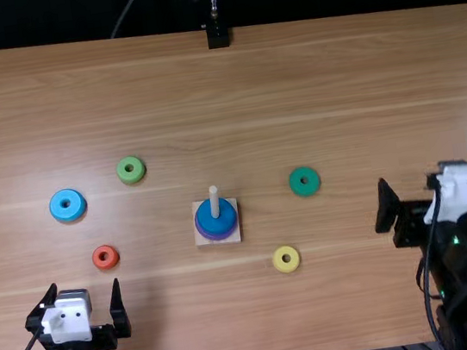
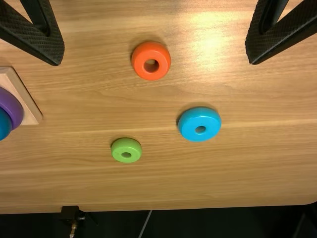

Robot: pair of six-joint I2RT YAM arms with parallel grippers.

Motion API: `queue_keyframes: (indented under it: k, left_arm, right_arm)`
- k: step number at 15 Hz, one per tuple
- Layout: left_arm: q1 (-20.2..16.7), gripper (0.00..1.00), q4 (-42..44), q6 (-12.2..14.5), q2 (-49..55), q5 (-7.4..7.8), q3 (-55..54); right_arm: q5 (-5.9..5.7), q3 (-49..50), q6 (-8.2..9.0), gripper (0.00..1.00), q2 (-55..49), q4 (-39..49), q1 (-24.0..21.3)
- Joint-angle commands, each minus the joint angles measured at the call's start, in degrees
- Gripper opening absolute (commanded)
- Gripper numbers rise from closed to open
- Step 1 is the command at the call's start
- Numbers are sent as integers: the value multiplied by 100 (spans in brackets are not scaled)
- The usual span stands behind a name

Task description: Build the Hanoi tower: stack the rings onto the peg from bottom to top in this color order: purple, dark blue, light blue, dark green, light green, yellow, orange.

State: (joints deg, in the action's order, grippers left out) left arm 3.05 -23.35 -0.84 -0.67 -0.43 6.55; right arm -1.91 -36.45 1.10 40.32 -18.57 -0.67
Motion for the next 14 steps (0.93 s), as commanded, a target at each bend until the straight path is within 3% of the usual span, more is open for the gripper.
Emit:
queue_keyframes:
  k: [1,6,14]
  left_arm:
    - [47,100,-259,21,67,-31,-655]
    - [55,100,-259,21,67,-31,-655]
    - [47,100,-259,21,67,-31,-655]
  right_arm:
    - [117,533,-15,100,-692,174,-83]
    - [107,2370,-79,100,-3109,606,-302]
    - [107,3346,-89,100,-3847,543,-285]
